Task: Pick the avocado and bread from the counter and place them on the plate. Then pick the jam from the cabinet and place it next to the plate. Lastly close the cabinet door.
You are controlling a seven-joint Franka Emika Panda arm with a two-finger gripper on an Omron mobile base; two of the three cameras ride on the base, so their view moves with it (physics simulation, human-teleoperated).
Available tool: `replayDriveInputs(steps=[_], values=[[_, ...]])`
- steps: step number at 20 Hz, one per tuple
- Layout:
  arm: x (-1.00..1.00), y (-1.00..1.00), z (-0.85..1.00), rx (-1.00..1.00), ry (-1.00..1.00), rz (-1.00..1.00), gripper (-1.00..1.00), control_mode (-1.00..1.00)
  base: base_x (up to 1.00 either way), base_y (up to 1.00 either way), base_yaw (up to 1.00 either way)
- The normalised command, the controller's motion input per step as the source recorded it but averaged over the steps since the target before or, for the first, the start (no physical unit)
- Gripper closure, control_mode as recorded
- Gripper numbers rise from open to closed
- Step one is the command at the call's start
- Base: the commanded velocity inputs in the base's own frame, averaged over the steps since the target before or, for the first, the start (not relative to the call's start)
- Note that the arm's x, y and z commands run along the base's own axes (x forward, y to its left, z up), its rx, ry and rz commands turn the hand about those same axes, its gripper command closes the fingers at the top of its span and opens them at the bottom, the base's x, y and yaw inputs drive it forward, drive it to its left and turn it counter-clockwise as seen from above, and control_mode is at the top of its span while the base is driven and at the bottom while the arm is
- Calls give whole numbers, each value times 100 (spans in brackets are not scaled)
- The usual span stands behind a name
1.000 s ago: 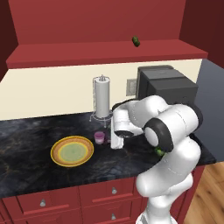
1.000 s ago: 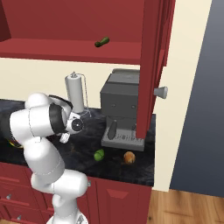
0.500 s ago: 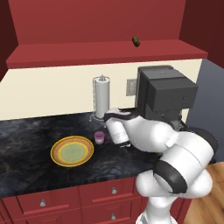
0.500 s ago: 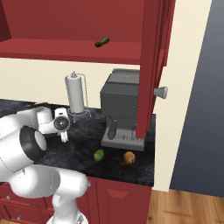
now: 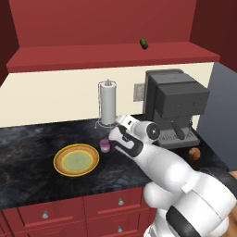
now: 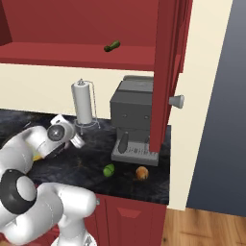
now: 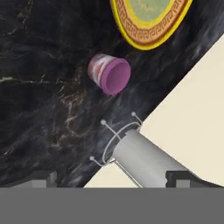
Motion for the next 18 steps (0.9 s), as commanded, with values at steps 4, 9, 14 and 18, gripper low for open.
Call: replayDriveInputs(steps=[4,9,14,18], values=[[0,-20,47,-54,4,21,-100,-100,0,0,0],[-6,-11,24,-56,14,23,-100,-100,0,0,0],[-10,-8,29,-48,16,27,-100,-100,0,0,0],[-5,-6,32,-40,25,28,-100,-100,0,0,0]])
